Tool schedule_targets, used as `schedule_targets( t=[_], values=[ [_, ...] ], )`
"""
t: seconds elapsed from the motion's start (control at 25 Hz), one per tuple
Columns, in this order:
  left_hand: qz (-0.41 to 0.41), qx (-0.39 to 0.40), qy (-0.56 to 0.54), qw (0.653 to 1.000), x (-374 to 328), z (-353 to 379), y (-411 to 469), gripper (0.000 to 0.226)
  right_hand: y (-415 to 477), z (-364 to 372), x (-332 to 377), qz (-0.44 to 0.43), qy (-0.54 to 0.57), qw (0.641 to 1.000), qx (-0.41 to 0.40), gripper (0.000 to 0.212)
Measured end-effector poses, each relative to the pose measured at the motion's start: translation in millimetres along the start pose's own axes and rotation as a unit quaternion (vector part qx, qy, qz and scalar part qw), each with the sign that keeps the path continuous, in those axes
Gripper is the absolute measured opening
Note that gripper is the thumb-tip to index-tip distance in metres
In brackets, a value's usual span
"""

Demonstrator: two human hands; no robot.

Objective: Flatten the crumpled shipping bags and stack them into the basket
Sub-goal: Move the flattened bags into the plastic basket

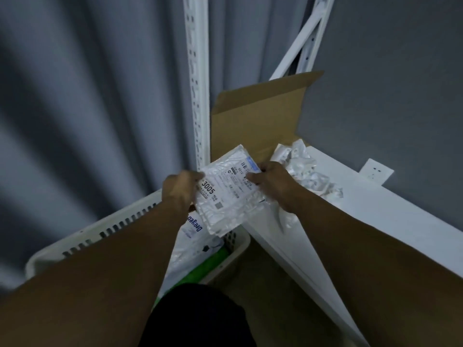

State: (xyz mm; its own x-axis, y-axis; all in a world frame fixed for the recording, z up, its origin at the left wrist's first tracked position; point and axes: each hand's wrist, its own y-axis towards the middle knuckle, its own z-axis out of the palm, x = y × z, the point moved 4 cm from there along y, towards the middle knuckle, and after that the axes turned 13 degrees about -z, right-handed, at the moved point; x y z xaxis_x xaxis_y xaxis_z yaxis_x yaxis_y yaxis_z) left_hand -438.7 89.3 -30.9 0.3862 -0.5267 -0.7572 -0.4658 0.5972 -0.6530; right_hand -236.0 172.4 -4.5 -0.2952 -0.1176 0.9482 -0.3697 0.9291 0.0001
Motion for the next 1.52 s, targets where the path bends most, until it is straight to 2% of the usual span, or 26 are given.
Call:
schedule_targets(
  t=[0.08,0.16,0.32,0.44,0.56,0.64,0.72,0.84,0.96,1.12,1.24,1.4,1.52],
  values=[
    [-0.060,0.048,-0.045,0.996,16.9,-22.6,20.7,0.023,20.1,40.0,-12.0,0.019,0.016,1.000,0.012,0.018],
    [-0.096,0.060,-0.075,0.991,34.3,-40.5,46.0,0.025,35.5,76.0,-29.0,0.043,0.009,0.999,0.031,0.021],
    [-0.124,0.027,-0.161,0.979,65.3,-65.2,107.5,0.014,64.9,138.4,-75.6,0.092,-0.011,0.994,0.058,0.028],
    [-0.135,0.000,-0.188,0.973,88.5,-72.0,140.6,0.013,69.3,166.1,-117.6,0.157,0.023,0.987,0.016,0.032],
    [-0.145,-0.037,-0.204,0.967,110.2,-80.4,183.1,0.011,65.1,199.2,-171.3,0.291,0.121,0.948,-0.036,0.033],
    [-0.148,-0.050,-0.202,0.967,122.5,-82.7,206.5,0.011,61.8,218.3,-195.9,0.341,0.183,0.919,-0.071,0.029],
    [-0.150,-0.055,-0.186,0.970,132.1,-81.1,225.7,0.012,63.6,231.5,-209.9,0.352,0.207,0.907,-0.100,0.015],
    [-0.151,-0.048,-0.155,0.975,140.3,-77.9,249.3,0.014,69.6,243.6,-222.5,0.349,0.235,0.898,-0.124,0.023],
    [-0.148,-0.047,-0.129,0.979,141.5,-75.8,268.1,0.017,77.5,249.6,-236.5,0.358,0.219,0.896,-0.143,0.016],
    [-0.156,-0.065,-0.095,0.981,144.6,-76.9,281.3,0.022,87.8,262.0,-250.6,0.359,0.255,0.879,-0.183,0.039],
    [-0.162,-0.108,-0.022,0.981,155.8,-81.0,298.9,0.038,85.8,267.1,-253.1,0.382,0.279,0.857,-0.206,0.036],
    [-0.170,-0.162,0.047,0.971,163.4,-84.9,307.8,0.040,84.2,267.3,-255.4,0.373,0.249,0.876,-0.179,0.035],
    [-0.166,-0.188,0.011,0.968,174.0,-91.5,320.6,0.055,82.9,261.9,-254.3,0.379,0.251,0.875,-0.167,0.039]
  ],
)
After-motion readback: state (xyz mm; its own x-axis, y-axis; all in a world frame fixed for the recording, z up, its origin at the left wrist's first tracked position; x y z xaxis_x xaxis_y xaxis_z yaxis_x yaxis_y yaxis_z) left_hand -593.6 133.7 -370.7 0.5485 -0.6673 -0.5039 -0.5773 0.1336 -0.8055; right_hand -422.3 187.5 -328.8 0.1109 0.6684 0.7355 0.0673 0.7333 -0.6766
